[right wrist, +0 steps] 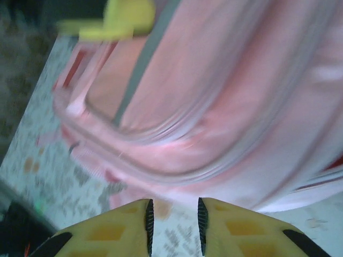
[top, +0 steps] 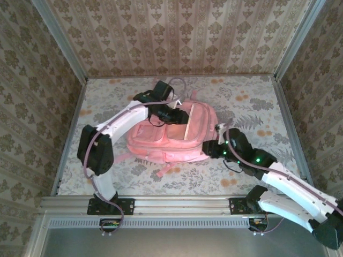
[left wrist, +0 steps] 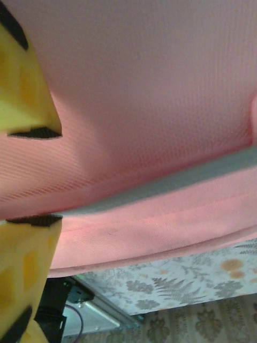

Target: Pack the student bag

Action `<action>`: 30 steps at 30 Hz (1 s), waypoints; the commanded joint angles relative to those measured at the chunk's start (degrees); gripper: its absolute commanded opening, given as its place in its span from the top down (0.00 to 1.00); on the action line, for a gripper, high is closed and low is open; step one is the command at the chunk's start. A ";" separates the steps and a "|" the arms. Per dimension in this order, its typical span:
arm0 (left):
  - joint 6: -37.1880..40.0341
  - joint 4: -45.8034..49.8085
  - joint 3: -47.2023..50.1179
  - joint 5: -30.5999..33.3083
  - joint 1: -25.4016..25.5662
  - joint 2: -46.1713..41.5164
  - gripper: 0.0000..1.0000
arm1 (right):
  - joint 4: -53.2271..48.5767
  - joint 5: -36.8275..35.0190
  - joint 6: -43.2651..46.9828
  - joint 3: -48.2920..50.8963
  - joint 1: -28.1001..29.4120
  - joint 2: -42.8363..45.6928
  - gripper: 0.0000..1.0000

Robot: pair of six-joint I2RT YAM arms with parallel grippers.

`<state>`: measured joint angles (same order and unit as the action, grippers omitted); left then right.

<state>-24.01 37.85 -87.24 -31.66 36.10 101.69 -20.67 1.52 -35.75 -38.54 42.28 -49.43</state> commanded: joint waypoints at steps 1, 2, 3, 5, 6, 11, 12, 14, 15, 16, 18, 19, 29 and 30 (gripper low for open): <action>-0.83 0.12 2.66 2.60 -4.24 -10.38 0.49 | 2.85 -2.82 -0.16 -1.63 8.68 -5.66 0.69; -1.44 0.08 3.99 2.34 -5.38 -12.44 0.48 | 3.80 -3.56 -0.35 -2.08 11.44 -8.02 0.67; -2.46 -0.24 5.76 2.31 -6.66 -14.92 0.47 | 4.68 -5.41 -0.77 -2.70 14.79 -10.95 0.64; -5.21 -1.95 9.98 2.07 -9.09 -19.51 0.46 | 5.90 -10.25 -1.99 -3.92 20.32 -16.38 0.61; -6.80 -3.19 12.28 2.04 -9.55 -21.87 0.46 | 7.02 -12.71 -2.20 -4.40 22.62 -19.09 0.58; -9.98 -4.04 18.50 5.12 -14.31 -29.84 0.44 | 19.54 -27.89 -3.58 -2.69 31.11 -28.52 0.51; -10.15 -3.97 19.35 5.44 -14.78 -31.05 0.44 | 21.80 -33.07 -3.57 -2.34 33.02 -30.61 0.52; -10.82 -3.92 21.07 5.82 -15.50 -32.81 0.44 | 23.27 -38.00 -5.27 -3.33 34.73 -34.98 0.52; -11.12 -4.17 22.05 5.73 -15.96 -33.72 0.44 | 22.75 -39.12 -6.87 -4.37 34.95 -37.12 0.52; -11.36 -4.61 22.96 5.52 -16.34 -34.66 0.44 | 22.86 -39.48 -8.56 -5.15 35.04 -38.75 0.51; -11.80 -4.88 24.39 5.34 -17.04 -36.08 0.44 | 22.55 -40.38 -11.66 -6.67 35.13 -42.41 0.53; -12.14 -5.18 24.99 5.13 -17.42 -36.81 0.44 | 21.43 -41.35 -13.77 -7.63 35.23 -44.09 0.54; -13.47 -5.95 27.19 2.85 -20.95 -40.58 0.44 | 17.97 -43.33 -20.52 -13.77 34.82 -52.87 0.48; -13.54 -5.94 27.26 2.70 -21.15 -40.76 0.44 | 17.60 -43.31 -21.76 -14.01 34.69 -53.66 0.48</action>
<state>-36.49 32.88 -60.60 -27.44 15.64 62.17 -0.45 -38.85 -53.28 -50.52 77.30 -101.30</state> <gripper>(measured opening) 0.557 0.515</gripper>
